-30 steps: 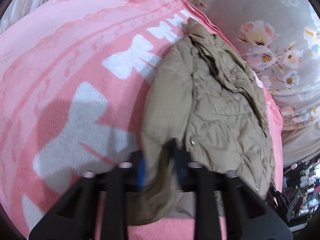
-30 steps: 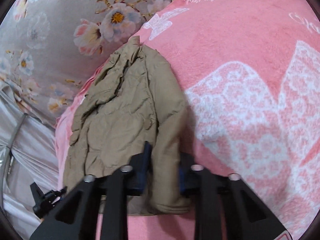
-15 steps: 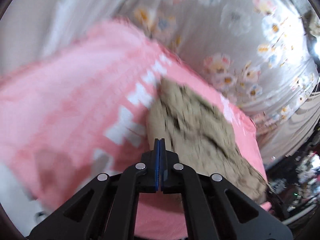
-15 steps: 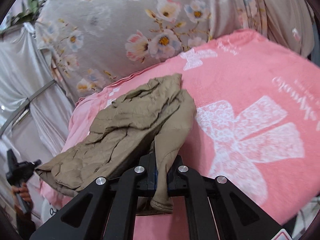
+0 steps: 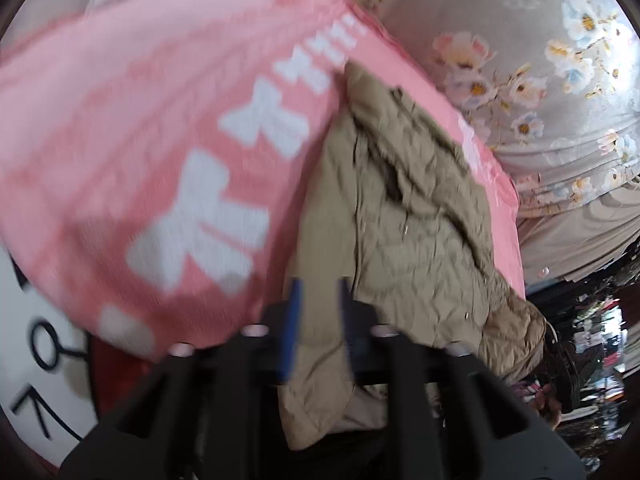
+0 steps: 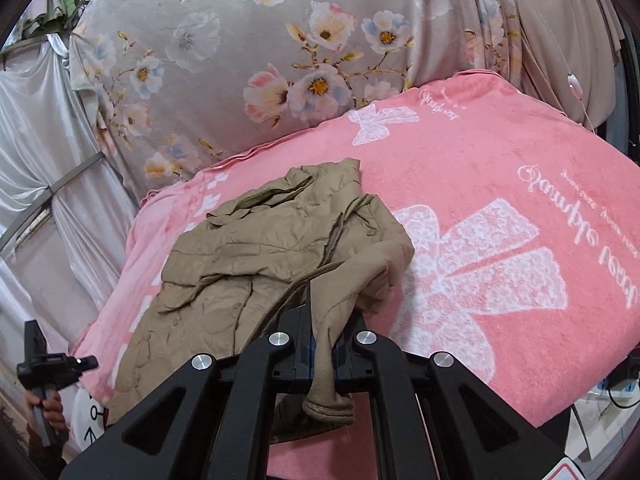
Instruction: Fold large clothes
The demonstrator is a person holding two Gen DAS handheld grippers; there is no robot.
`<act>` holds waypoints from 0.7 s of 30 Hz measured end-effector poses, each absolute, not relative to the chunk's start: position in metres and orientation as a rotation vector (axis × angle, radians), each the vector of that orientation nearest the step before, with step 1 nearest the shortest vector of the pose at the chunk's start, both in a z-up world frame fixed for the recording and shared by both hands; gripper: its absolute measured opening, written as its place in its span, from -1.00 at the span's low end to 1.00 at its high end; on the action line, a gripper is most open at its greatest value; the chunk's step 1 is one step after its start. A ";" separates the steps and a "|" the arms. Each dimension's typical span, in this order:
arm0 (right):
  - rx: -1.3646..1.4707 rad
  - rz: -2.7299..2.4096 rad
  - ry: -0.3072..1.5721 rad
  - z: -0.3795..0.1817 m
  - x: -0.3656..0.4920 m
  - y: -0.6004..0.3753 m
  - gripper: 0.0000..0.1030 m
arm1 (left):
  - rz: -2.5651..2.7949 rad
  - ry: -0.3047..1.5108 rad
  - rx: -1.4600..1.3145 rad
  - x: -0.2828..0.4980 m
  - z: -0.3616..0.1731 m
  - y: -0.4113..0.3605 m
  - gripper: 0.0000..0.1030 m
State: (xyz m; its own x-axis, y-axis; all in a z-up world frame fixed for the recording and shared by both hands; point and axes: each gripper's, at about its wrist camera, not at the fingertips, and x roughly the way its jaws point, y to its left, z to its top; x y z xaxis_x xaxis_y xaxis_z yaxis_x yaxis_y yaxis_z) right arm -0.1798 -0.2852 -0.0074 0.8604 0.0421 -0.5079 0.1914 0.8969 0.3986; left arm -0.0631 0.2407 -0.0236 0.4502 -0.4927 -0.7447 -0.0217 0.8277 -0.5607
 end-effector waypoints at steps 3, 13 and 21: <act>0.452 -0.090 0.537 -0.008 -0.184 -0.282 -0.92 | -0.307 1.121 -0.557 -0.076 -0.038 0.239 0.13; 0.431 -0.104 0.541 -0.011 -0.187 -0.272 -0.92 | -0.445 1.247 -0.800 -0.101 -0.083 0.235 0.41; 0.409 -0.083 0.447 0.004 -0.219 -0.266 -0.93 | -0.518 1.057 -0.683 -0.111 -0.019 0.231 -0.91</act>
